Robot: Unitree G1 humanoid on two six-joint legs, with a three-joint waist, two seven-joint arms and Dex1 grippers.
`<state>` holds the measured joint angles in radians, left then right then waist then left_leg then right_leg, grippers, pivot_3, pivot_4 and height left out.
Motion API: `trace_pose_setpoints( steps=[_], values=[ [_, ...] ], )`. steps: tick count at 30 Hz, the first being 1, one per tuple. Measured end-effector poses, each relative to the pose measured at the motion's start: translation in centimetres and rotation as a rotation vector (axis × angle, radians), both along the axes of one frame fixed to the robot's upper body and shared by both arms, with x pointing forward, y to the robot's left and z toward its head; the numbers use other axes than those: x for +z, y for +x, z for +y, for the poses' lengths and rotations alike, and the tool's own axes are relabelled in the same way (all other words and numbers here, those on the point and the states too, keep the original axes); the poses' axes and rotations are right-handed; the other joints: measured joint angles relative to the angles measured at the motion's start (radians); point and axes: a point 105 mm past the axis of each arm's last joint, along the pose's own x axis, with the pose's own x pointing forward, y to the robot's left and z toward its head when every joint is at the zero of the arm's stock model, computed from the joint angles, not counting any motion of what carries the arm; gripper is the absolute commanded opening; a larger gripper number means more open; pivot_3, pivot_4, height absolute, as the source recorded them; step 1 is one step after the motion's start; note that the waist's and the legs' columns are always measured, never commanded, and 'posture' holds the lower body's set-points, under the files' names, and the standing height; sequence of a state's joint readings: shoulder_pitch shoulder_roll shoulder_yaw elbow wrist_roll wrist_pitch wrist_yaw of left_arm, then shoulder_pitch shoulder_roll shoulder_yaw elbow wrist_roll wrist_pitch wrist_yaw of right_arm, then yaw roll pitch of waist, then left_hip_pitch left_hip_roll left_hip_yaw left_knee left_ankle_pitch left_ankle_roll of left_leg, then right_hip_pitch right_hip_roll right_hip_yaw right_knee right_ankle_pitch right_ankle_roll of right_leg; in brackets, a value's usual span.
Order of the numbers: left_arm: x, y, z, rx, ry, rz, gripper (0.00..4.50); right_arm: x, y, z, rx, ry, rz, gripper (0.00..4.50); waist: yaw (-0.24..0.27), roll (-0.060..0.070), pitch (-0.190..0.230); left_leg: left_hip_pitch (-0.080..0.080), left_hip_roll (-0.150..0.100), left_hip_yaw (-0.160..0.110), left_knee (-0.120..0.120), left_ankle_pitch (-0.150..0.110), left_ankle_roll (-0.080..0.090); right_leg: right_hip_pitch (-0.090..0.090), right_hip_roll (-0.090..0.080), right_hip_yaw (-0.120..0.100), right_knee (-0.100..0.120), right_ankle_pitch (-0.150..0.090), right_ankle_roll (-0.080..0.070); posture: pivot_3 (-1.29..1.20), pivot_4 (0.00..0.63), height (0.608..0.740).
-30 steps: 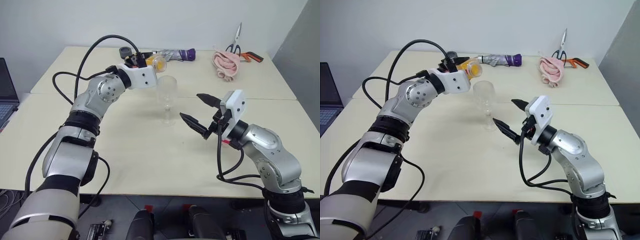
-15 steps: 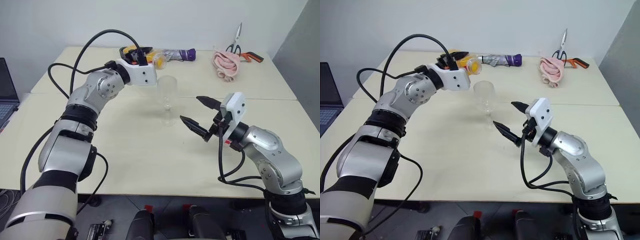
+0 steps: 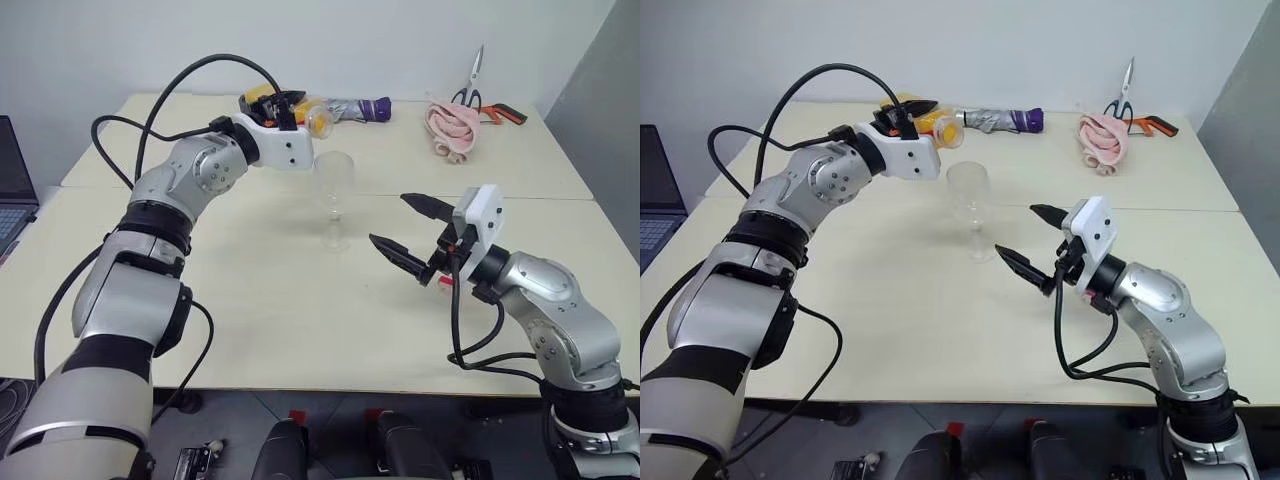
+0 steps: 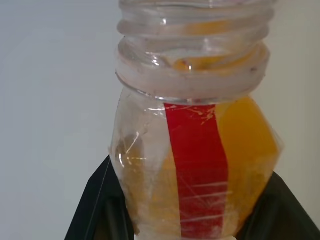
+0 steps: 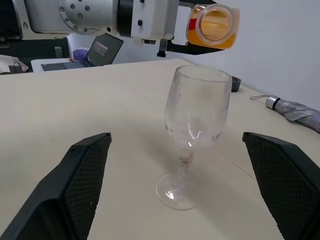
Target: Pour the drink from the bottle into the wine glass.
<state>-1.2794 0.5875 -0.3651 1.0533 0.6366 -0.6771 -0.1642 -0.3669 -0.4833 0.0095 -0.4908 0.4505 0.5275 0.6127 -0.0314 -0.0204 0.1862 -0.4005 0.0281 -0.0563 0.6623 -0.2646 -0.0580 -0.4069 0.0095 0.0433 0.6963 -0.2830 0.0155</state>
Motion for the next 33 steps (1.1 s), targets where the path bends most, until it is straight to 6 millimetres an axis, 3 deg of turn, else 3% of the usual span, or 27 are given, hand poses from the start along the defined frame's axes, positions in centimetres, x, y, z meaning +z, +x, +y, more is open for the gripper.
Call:
trace_pose_setpoints(
  steps=[20, 33],
  values=[
    [0.3, -0.1, 0.1, -0.001, 0.061, -0.029, 1.89, -0.2, 0.0, -0.1, 0.014, -0.014, 0.007, 4.5, 0.0, 0.0, 0.0, 0.0, 0.0, 0.0, 0.0, 0.0, 0.0, 0.0, 0.0, 0.0, 0.0, 0.0, 0.0, 0.0, 0.15, 0.74],
    [1.0, -0.1, 0.2, 0.003, 0.064, -0.056, 1.89, -0.3, 0.8, -1.6, -0.02, -0.001, 0.011, 4.5, 0.0, 0.0, 0.0, 0.0, 0.0, 0.0, 0.0, 0.0, 0.0, 0.0, 0.0, 0.0, 0.0, 0.0, 0.0, 0.0, 0.15, 0.74]
  ],
)
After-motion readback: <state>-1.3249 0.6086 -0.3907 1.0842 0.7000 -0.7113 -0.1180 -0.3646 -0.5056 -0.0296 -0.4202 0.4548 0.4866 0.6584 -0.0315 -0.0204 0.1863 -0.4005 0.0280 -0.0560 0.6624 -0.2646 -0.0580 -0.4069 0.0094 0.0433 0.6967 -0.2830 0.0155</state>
